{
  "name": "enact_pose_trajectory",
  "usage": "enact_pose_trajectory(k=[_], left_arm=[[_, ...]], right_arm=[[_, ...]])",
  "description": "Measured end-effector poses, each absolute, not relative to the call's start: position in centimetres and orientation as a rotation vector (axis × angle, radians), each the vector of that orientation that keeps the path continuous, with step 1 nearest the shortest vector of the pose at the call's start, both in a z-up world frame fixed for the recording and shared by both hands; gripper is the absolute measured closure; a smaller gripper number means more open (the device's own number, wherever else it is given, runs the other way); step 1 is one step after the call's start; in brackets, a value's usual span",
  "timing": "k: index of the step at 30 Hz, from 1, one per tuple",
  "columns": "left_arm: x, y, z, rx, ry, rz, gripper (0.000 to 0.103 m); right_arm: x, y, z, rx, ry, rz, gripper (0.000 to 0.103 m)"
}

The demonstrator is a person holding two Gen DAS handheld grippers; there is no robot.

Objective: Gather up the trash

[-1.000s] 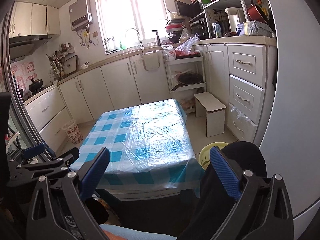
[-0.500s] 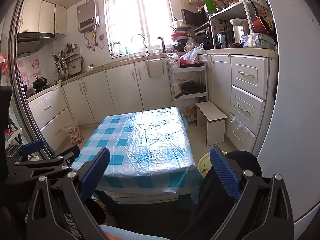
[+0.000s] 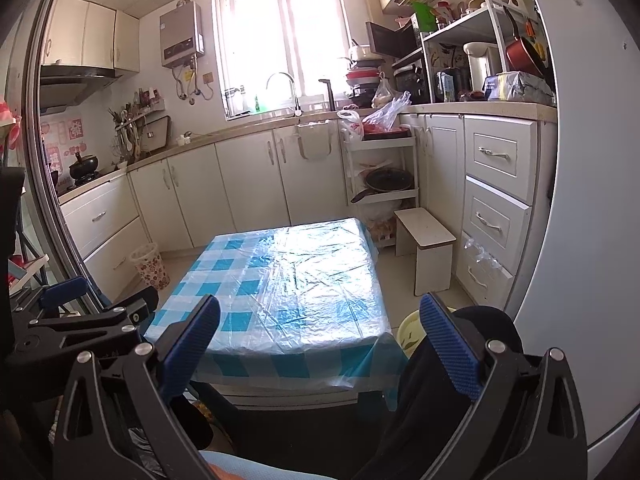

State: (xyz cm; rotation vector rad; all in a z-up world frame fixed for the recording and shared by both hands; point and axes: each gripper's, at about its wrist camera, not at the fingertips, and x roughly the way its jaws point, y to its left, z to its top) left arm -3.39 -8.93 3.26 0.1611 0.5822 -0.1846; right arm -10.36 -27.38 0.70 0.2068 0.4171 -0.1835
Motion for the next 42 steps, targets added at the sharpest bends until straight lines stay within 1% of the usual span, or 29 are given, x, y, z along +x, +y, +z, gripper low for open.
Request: enact_pose_trajectory(k=[42], left_arm=[[-3.67,-8.62,3.37,0.149,0.567,-0.171,0.008]], right_arm=[[-10.44,-26.77,0.87,0.19,0.411,-0.163,0.007]])
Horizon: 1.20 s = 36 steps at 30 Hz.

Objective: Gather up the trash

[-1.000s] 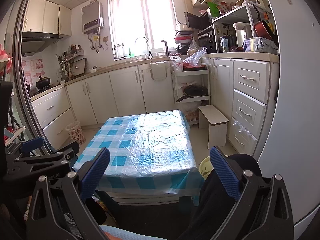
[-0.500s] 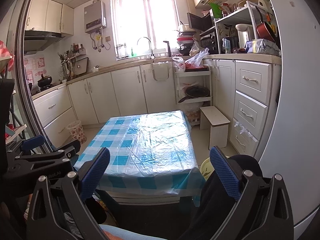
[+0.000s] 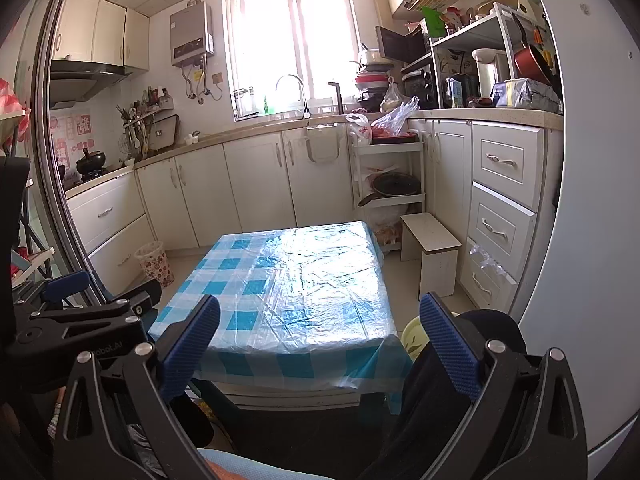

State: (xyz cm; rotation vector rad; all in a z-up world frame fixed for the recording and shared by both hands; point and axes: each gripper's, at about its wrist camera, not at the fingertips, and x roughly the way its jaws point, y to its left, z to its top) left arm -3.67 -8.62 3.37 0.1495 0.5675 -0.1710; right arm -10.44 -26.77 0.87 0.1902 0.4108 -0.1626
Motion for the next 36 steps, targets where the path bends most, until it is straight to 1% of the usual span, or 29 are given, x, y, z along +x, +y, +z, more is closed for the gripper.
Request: enact_pose_trajectory(k=[36], left_arm=[[-3.86,-8.53,2.91,0.139,0.572,-0.157,0.008]], right_arm=[[-10.26,-26.53,0.76,0.184,0.418,-0.157,0.007]])
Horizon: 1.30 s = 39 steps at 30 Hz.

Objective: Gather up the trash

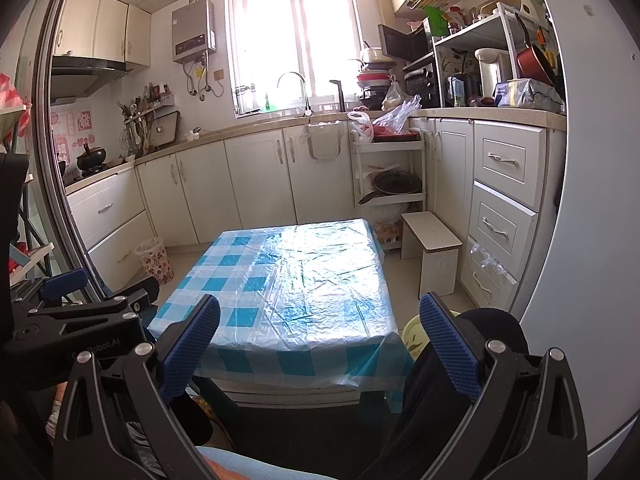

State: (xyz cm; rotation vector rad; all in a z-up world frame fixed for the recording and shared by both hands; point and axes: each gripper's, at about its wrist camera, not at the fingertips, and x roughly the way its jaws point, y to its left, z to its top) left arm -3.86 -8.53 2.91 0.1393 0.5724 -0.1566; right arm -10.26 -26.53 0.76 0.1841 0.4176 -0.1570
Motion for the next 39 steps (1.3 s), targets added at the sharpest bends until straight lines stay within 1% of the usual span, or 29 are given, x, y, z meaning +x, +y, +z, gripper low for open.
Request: enact_pose_trajectory(k=[39], left_arm=[[-3.42,-8.67,1.99,0.133,0.592,-0.156,0.008]], right_arm=[[-9.77,-26.46,0.46,0.154,0.427,-0.145,0.007]])
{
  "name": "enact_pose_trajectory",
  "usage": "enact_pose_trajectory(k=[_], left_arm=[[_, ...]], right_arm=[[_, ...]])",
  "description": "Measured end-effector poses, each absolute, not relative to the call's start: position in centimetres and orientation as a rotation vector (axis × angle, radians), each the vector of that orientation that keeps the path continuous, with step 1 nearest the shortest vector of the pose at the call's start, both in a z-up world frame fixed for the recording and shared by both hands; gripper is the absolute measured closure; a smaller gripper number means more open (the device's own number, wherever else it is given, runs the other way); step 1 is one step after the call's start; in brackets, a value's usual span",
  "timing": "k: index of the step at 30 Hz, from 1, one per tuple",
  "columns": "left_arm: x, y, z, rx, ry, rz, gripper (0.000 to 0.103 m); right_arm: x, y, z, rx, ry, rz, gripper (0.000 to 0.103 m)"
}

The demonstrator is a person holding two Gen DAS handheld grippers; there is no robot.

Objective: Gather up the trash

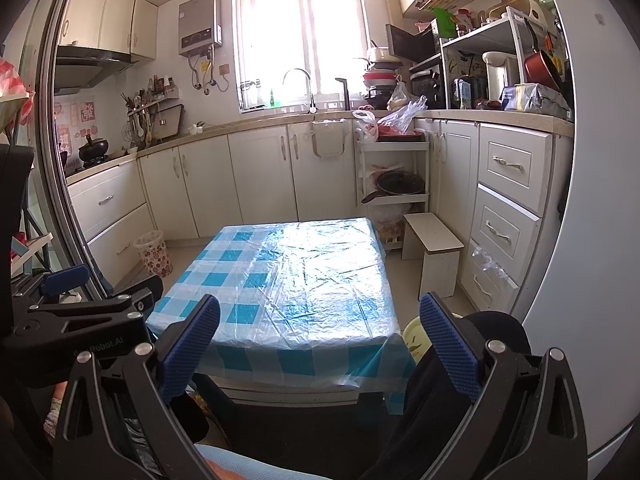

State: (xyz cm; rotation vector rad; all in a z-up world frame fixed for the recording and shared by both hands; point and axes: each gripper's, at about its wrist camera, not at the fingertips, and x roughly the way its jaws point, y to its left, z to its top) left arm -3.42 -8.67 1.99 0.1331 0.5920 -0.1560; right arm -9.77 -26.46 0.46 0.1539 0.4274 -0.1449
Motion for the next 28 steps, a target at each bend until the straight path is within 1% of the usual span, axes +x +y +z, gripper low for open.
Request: enact_pose_trajectory(k=[9,16,21,28], left_arm=[[-3.1,-8.8,1.5,0.134,0.609,-0.157,0.008],[-2.0,-8.8,0.9,0.14,0.576,-0.12,0.008],[2.2,-8.8,-0.4,0.144,0.651,-0.139,0.008],[9.6,-8.0,-3.0,0.123,0.736,-0.116,0.008]], right_arm=[[-9.3,-26.7,-0.5,0.151,0.444,-0.136,0.007],[-7.3,-27.3,-1.6,0.145,0.481,-0.143,0.007],[-3.4,-28.4,-2.7,0.152,0.521,-0.15,0.007],[6.2,-29.2,-4.8,0.097,0.606,-0.133,0.007]])
